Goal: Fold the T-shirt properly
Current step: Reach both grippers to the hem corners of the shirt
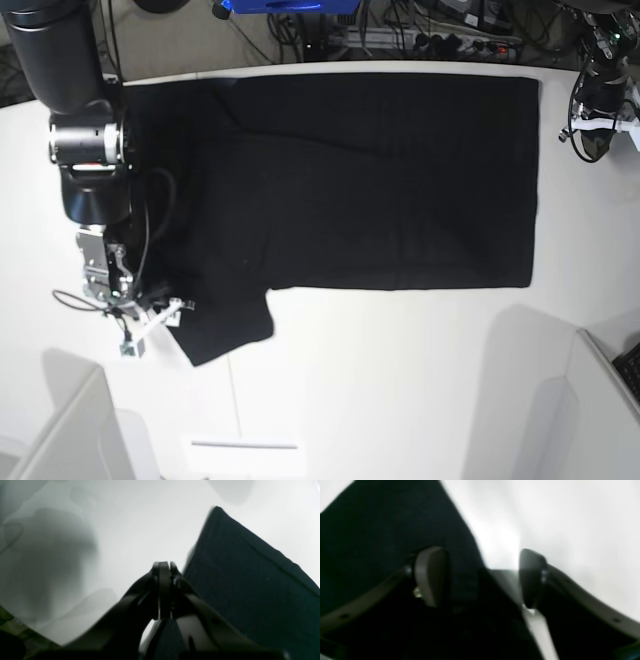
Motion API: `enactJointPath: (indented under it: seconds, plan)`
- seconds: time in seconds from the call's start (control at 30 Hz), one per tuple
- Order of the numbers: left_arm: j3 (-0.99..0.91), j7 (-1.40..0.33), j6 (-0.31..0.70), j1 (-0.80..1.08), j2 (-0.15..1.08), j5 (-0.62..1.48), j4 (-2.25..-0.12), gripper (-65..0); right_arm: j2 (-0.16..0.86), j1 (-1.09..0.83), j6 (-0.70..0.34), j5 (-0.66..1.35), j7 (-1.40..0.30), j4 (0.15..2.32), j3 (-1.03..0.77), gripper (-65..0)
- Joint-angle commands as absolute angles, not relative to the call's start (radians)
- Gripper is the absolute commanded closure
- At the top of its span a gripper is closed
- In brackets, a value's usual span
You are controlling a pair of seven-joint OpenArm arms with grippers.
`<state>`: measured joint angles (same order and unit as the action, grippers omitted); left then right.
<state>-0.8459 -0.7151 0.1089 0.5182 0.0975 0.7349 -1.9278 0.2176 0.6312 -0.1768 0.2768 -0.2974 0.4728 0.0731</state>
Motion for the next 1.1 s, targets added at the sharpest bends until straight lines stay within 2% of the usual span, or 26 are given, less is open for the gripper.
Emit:
enactJointPath:
  seconds: [0.0, 0.17, 0.27, 0.43, 0.57, 0.6, 0.77, 0.83, 0.9, 1.07]
  plan:
    - [-0.854, -0.693, 0.116, 0.521, 0.11, 0.74, -1.943, 0.0, 0.217, 0.631, -0.199, 0.291, -0.348, 0.484, 0.07, -34.2]
    - [-0.848, -0.693, 0.116, 0.519, 0.11, 0.739, -1.942, 0.0, 0.217, 0.627, -0.199, 0.289, -0.348, 0.499, 0.07, -16.5]
    - [-0.845, -0.693, 0.116, 0.503, 0.11, 0.739, -1.94, 0.0, 0.217, 0.627, -0.199, 0.289, -0.348, 0.501, 0.07, 0.0]
    - [-0.831, -0.694, 0.116, 0.438, 0.142, 0.737, -1.882, 0.0, 0.217, 0.627, -0.197, 0.291, -0.352, 0.501, 0.07, 0.0]
    - [-0.728, -0.694, 0.116, 0.372, 0.255, 0.737, -1.771, 0.0, 0.217, 0.627, -0.197, 0.291, -0.352, 0.501, 0.074, 0.0]
    - [-0.7, -0.694, 0.116, 0.349, 0.283, 0.737, -1.742, -3.6, 0.217, 0.627, -0.197, 0.291, -0.352, 0.501, 0.074, 0.0]
    - [-0.65, -0.694, 0.111, 0.216, 0.348, 0.737, -1.589, -45.3, 0.217, 0.628, -0.197, 0.289, -0.352, 0.501, 0.076, 0.0]
    - [-0.65, -0.694, 0.111, 0.153, 0.349, 0.737, -1.518, -55.9, 0.217, 0.63, -0.197, 0.289, -0.352, 0.501, 0.077, 0.0]
    - [-0.616, -0.694, 0.111, 0.087, 0.358, 0.736, -1.451, -61.4, 0.219, 0.631, -0.197, 0.289, -0.352, 0.501, 0.079, 0.0]
    - [-0.441, -0.691, 0.111, -0.099, 0.432, 0.736, -1.236, -61.4, 0.219, 0.633, -0.197, 0.288, -0.352, 0.501, 0.079, 0.0]
